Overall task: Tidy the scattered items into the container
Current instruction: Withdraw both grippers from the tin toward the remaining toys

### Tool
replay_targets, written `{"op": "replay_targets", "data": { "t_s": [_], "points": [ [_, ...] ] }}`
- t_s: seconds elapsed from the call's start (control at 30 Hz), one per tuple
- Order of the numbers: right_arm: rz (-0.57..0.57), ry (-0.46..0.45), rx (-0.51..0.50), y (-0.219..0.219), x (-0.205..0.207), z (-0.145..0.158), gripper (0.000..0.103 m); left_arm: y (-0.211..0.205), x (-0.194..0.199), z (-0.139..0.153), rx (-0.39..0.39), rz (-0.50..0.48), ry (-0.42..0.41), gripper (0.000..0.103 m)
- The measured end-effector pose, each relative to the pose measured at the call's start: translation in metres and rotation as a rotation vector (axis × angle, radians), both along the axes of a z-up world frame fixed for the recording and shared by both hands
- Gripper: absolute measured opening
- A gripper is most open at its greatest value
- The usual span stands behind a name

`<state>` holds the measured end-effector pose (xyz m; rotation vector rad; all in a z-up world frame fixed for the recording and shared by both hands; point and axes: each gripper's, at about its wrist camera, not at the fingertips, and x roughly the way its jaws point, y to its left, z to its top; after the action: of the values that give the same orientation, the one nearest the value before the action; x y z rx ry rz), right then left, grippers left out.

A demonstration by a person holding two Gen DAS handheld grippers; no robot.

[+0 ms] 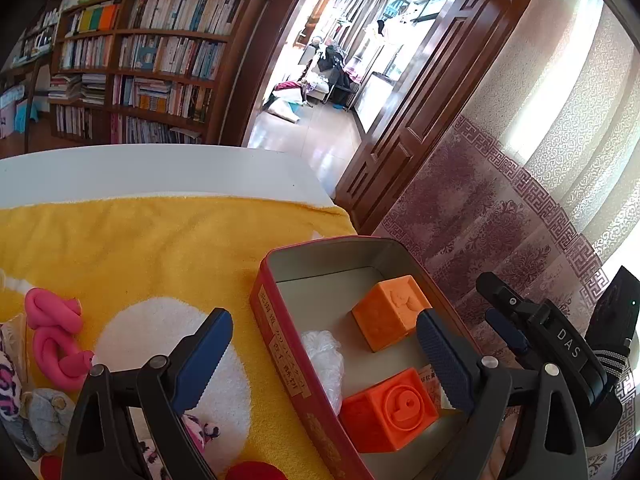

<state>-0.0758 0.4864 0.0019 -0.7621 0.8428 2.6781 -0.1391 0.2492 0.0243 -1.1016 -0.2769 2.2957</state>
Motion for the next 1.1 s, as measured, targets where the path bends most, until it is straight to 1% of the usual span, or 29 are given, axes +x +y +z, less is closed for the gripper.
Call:
{"op": "replay_targets", "data": {
  "t_s": [0.37, 0.67, 0.87, 1.1],
  "points": [
    [0.025, 0.001, 0.018, -0.006, -0.002, 0.000, 0.079, 0.000, 0.003, 0.001, -0.011, 0.002, 0.006, 0.095],
    [0.020, 0.009, 0.014, -0.007, -0.001, 0.001, 0.079, -0.009, 0.010, 0.012, 0.000, 0.015, 0.028, 0.095],
    [0.039, -0.008, 0.028, -0.015, -0.004, -0.002, 0.079, -0.020, 0.015, 0.018, -0.001, 0.027, 0.037, 0.095],
    [0.061, -0.007, 0.045, -0.025, -0.005, 0.000, 0.079, -0.049, 0.018, 0.024, -0.004, 0.076, 0.040, 0.095]
  ]
}}
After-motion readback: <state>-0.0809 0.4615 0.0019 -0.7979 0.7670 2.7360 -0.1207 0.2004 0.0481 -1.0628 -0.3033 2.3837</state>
